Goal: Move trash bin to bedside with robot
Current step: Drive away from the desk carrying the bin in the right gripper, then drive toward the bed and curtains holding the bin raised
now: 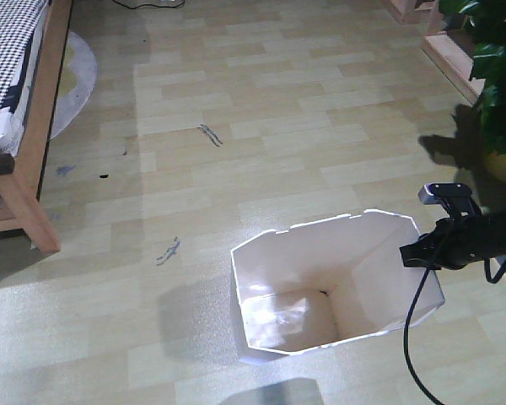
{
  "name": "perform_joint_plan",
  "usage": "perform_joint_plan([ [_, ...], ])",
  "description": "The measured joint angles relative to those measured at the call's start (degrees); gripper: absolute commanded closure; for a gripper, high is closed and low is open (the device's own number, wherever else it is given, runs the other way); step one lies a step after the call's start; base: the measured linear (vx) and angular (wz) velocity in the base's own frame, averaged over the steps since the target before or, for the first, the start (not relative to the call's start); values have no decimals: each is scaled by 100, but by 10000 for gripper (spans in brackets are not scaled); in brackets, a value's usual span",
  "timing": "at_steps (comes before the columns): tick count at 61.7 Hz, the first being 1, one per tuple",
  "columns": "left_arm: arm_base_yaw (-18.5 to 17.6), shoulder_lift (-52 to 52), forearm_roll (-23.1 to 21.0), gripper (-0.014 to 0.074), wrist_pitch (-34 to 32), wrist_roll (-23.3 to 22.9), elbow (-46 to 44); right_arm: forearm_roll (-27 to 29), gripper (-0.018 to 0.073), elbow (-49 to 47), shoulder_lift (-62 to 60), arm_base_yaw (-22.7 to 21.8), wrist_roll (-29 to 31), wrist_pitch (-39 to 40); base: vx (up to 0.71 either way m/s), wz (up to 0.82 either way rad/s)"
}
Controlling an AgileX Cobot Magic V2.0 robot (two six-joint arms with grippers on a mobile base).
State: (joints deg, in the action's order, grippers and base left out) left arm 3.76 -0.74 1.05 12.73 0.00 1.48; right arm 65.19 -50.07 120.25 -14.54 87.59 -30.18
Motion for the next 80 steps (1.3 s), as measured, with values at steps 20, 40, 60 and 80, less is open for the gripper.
perform_joint_plan([
  [20,0,0,0,603,0,0,0,0,566,0,0,0,0,44,27,0],
  [40,0,0,0,603,0,0,0,0,566,0,0,0,0,44,27,0],
  [60,0,0,0,603,0,0,0,0,566,0,0,0,0,51,31,11],
  [80,0,0,0,603,0,0,0,0,566,0,0,0,0,51,33,16],
])
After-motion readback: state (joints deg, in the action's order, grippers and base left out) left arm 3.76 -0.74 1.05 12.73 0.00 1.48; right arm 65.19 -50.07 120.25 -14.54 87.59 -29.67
